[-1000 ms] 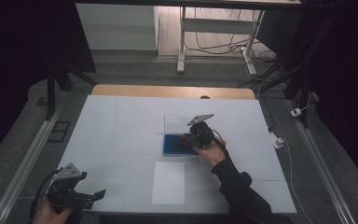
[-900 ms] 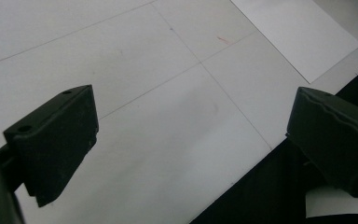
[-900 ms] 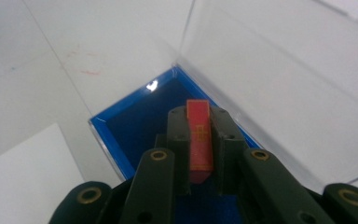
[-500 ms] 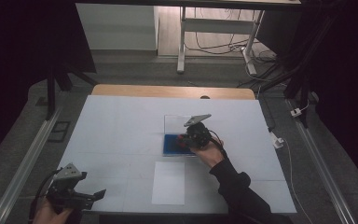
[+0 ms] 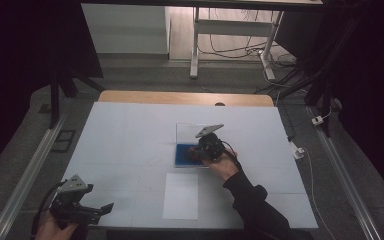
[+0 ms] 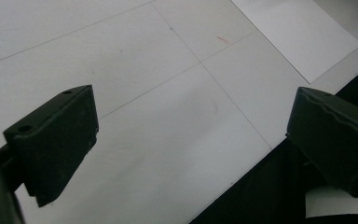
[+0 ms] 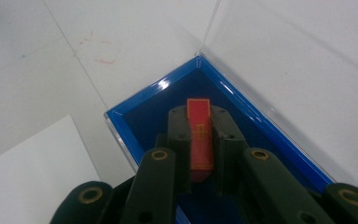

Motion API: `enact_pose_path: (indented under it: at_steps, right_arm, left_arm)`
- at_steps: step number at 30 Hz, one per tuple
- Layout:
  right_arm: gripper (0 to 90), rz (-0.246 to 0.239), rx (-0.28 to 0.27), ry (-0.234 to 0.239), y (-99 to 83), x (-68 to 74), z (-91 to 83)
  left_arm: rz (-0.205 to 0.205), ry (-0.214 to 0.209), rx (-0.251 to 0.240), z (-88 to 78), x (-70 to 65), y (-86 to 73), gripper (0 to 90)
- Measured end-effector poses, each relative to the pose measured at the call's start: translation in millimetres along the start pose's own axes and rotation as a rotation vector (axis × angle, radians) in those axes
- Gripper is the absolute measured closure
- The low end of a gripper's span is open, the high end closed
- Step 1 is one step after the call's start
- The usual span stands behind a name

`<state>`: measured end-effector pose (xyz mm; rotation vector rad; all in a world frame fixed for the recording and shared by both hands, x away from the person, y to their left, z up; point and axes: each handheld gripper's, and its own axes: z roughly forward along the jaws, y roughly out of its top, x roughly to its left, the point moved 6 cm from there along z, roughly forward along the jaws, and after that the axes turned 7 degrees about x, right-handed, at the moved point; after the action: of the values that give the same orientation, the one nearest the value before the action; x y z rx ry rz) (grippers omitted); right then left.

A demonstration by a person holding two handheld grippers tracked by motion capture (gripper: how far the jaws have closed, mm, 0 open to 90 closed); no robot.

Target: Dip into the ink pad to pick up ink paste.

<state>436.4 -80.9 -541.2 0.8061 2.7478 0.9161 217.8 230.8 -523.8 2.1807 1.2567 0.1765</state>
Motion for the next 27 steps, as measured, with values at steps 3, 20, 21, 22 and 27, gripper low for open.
enact_pose_path:
  at_steps: [3,20,21,22,27]
  right_arm:
    - [80.6,-0.030,0.007,-0.030,0.5,3.3,1.0]
    - [80.7,0.010,-0.031,0.009,-2.5,-0.2,1.7]
    - [80.7,0.011,-0.032,0.006,-2.8,-0.6,1.7]
    - [80.7,0.007,-0.031,0.005,-2.8,-0.2,1.6]
    - [80.6,-0.026,-0.023,-0.039,-1.8,5.0,1.9]
  left_arm:
    - [0.000,0.000,0.003,0.2,0.1,0.1,2.3]
    - [-0.003,-0.001,0.003,0.3,0.2,0.2,2.4]
    - [-0.003,-0.001,0.003,0.3,0.2,0.2,2.4]
    - [-0.003,-0.003,0.003,0.3,0.2,0.2,2.4]
    - [-0.003,0.000,0.003,0.4,0.2,0.3,2.4]
